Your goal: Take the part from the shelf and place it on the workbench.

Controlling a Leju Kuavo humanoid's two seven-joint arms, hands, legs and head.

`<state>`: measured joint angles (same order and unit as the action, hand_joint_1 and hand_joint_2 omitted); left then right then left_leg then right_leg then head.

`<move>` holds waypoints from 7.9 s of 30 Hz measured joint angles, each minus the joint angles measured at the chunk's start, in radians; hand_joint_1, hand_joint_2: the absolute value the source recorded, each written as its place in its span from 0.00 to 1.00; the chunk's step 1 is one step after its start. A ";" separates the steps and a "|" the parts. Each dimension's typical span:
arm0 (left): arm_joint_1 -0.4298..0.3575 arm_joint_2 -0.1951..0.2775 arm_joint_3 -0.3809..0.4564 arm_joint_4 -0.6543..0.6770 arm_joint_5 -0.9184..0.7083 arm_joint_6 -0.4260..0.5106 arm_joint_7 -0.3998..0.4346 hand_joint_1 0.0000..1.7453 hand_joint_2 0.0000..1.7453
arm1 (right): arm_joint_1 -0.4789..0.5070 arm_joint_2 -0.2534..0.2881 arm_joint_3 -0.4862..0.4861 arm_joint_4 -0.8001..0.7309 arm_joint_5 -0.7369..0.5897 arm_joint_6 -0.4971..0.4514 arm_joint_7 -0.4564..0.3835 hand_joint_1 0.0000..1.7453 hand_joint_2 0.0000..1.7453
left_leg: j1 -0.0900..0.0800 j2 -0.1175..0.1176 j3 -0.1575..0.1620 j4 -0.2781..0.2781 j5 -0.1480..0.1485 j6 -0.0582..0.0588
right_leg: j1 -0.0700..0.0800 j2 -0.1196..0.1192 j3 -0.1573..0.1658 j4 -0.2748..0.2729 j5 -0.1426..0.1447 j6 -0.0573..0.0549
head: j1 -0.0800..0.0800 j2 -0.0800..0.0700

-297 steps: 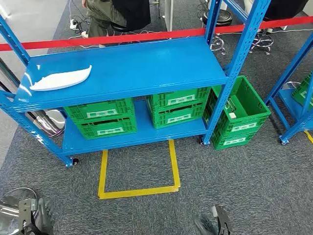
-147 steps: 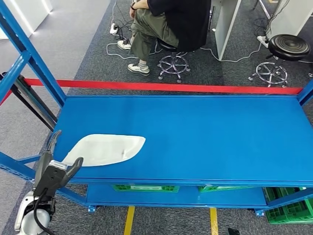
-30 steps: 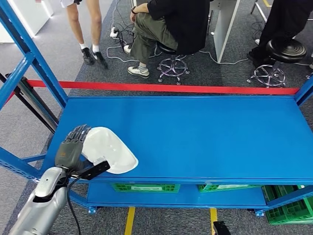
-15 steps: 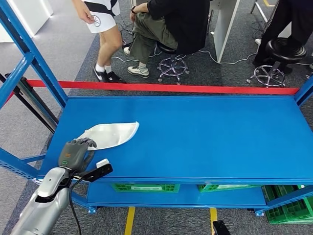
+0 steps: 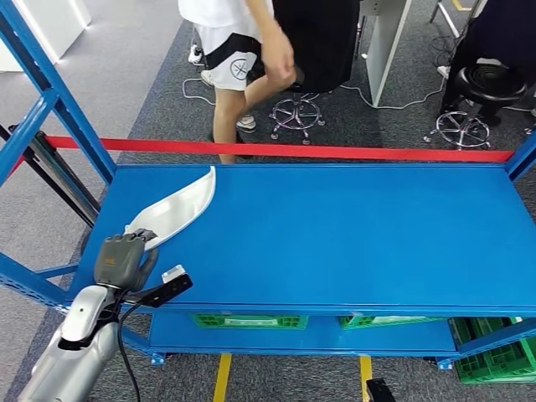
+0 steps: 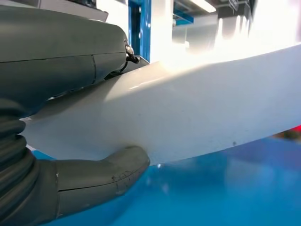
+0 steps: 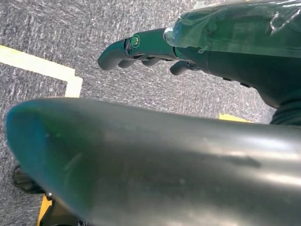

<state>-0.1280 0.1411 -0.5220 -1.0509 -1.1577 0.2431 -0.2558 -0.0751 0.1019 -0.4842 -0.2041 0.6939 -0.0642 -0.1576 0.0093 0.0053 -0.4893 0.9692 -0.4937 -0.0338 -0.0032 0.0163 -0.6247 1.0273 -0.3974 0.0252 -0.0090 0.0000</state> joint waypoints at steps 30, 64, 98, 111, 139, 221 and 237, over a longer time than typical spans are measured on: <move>0.151 -0.034 -0.044 -0.392 0.021 0.053 0.016 0.94 1.00 | 0.016 0.008 -0.066 0.000 -0.019 0.023 -0.059 0.00 0.00 | -0.011 0.000 -0.009 0.012 0.002 0.024 | -0.011 0.001 0.001 -0.009 0.012 0.022 | -0.001 0.000; 0.151 -0.059 -0.081 -0.404 -0.005 0.052 0.046 0.94 1.00 | 0.017 0.016 -0.111 0.000 -0.022 0.082 -0.070 0.00 0.00 | -0.004 -0.029 -0.016 0.010 0.012 0.051 | 0.000 0.045 -0.102 0.031 0.028 0.025 | 0.008 0.000; 0.164 -0.063 -0.082 -0.402 -0.009 0.050 0.061 0.94 1.00 | 0.013 0.024 -0.136 0.000 -0.021 0.087 -0.074 0.00 0.00 | -0.002 0.017 -0.049 0.007 0.039 0.054 | -0.010 -0.007 -0.155 0.236 -0.102 0.051 | 0.020 0.000; 0.165 -0.063 -0.075 -0.401 -0.007 0.054 0.063 0.94 1.00 | 0.002 0.025 -0.144 0.000 -0.018 0.084 -0.075 0.00 0.00 | 0.000 0.038 -0.151 0.131 -0.028 -0.007 | -0.002 -0.027 0.057 -0.034 -0.033 -0.008 | 0.012 0.000; 0.160 -0.081 0.027 -0.382 0.112 0.094 -0.014 0.94 1.00 | 0.010 0.030 -0.248 -0.001 -0.072 0.049 -0.070 0.00 0.00 | -0.003 0.107 -0.122 0.015 0.109 0.007 | -0.004 -0.061 0.111 -0.046 -0.067 0.018 | 0.013 0.000; 0.234 -0.141 0.051 -0.260 0.392 0.231 -0.241 0.94 1.00 | 0.026 0.052 -0.369 -0.004 -0.047 0.039 -0.098 0.00 0.00 | -0.001 0.017 -0.081 0.046 0.030 0.044 | 0.008 -0.007 -0.160 0.284 -0.126 0.030 | 0.021 0.000; 0.245 -0.133 0.051 -0.264 0.406 0.230 -0.243 0.94 1.00 | 0.021 0.054 -0.373 -0.004 -0.033 0.047 -0.103 0.00 0.00 | -0.001 0.000 -0.207 0.324 -0.092 -0.008 | 0.008 0.042 0.023 -0.002 -0.029 -0.023 | 0.006 0.000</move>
<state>0.1165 0.0080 -0.4709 -1.3146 -0.7513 0.4726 -0.4986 -0.0537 0.1562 -0.8570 -0.2083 0.6611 -0.0170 -0.2605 0.0080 0.0050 -0.6960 1.2929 -0.5857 -0.0414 0.0050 0.0587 -0.6021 1.0252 -0.4264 0.0024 -0.0032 -0.0002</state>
